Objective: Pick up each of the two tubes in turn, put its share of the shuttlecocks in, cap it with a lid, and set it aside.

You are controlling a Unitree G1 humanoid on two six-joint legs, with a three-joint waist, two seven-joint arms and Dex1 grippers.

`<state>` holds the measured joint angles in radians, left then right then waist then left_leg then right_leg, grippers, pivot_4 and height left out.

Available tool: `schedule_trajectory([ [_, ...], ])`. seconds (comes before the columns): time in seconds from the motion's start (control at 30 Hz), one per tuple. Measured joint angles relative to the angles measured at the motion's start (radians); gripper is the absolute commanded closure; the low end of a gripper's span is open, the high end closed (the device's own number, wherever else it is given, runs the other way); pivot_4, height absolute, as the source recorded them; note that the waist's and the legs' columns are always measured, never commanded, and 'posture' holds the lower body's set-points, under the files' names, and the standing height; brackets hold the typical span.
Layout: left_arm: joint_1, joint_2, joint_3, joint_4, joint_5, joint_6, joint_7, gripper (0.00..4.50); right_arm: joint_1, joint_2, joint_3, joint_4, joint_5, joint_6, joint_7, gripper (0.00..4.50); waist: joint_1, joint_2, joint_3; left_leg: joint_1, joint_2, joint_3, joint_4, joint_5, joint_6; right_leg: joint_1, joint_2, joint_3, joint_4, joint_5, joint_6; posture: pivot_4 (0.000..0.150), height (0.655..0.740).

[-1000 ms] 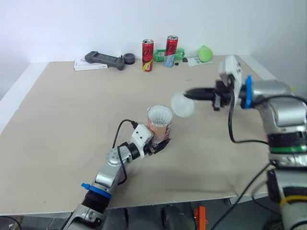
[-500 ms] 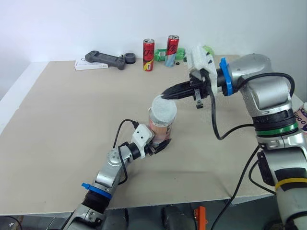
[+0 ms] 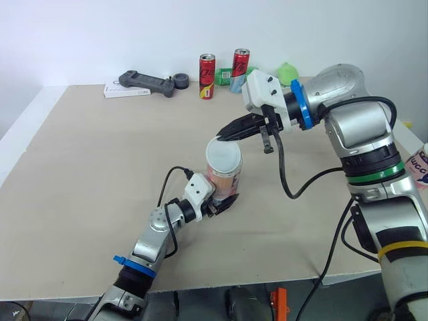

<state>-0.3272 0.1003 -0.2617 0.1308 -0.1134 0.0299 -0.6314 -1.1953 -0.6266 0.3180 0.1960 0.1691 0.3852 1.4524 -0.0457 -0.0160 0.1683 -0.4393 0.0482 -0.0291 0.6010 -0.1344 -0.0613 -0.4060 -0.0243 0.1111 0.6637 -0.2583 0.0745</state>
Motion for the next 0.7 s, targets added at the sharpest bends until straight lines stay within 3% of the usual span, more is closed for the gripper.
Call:
schedule_trajectory([
  [0.7, 0.0, -0.007, -0.008, 0.002, 0.015, -0.005, -0.002, 1.31, -0.022, -0.027, 0.06, -0.027, -0.108, -0.111, 0.051, 4.45, 0.002, 0.0, 0.0, 0.0, 0.0, 0.0, 0.0, -0.001, -0.001, 0.0, 0.0, 0.0, 0.0, -0.001, 0.0, 0.15, 0.74],
])
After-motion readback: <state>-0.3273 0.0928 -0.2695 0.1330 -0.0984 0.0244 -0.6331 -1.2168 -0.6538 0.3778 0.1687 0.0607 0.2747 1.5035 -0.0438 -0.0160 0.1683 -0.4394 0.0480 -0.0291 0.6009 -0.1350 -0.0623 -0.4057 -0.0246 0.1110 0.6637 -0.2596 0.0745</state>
